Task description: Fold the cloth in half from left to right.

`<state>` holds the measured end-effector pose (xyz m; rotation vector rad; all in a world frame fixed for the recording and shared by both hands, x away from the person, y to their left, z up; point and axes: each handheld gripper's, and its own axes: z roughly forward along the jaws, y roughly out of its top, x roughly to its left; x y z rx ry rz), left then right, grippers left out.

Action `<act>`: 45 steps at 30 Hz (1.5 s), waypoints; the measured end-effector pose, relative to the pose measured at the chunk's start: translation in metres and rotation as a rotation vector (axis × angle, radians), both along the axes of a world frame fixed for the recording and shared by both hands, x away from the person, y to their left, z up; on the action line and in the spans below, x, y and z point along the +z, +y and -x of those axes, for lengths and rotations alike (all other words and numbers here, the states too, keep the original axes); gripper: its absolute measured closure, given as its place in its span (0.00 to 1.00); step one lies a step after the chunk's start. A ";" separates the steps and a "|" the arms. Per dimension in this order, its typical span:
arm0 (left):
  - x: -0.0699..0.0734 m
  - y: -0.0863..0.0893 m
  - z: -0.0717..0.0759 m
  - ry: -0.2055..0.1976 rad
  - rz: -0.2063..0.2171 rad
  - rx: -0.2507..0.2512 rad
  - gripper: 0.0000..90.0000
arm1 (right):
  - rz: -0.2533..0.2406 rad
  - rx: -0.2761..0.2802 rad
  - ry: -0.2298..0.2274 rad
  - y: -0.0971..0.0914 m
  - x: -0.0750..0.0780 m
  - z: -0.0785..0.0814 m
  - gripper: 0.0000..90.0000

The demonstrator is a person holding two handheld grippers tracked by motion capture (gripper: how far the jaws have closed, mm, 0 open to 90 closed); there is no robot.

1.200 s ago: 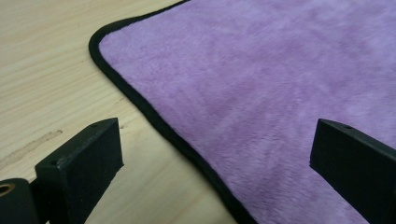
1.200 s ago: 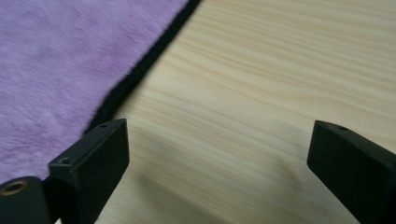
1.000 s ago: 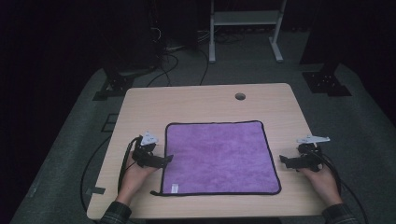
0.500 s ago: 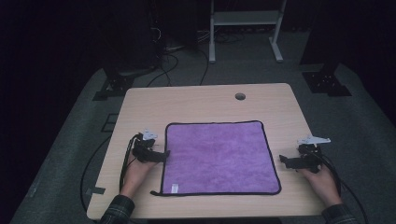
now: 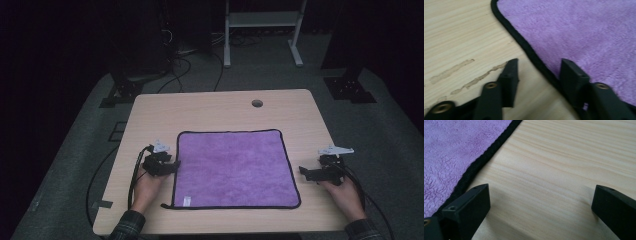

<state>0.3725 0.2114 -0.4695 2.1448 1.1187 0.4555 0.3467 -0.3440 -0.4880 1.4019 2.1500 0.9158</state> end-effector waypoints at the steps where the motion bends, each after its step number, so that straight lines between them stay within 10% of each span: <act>1: 0.001 -0.001 0.000 0.003 -0.003 -0.002 0.66 | 0.000 0.000 0.000 0.000 0.000 0.000 0.01; 14: 0.001 -0.006 0.001 0.034 0.039 -0.023 0.96 | 0.000 0.003 0.000 0.000 0.000 0.000 0.01; 30: 0.011 0.014 -0.001 0.036 0.076 -0.017 0.97 | -0.003 0.006 0.004 0.000 0.000 0.001 0.01; 45: 0.020 0.062 -0.002 0.041 0.078 0.088 0.97 | -0.003 0.007 0.003 0.000 0.000 0.002 0.01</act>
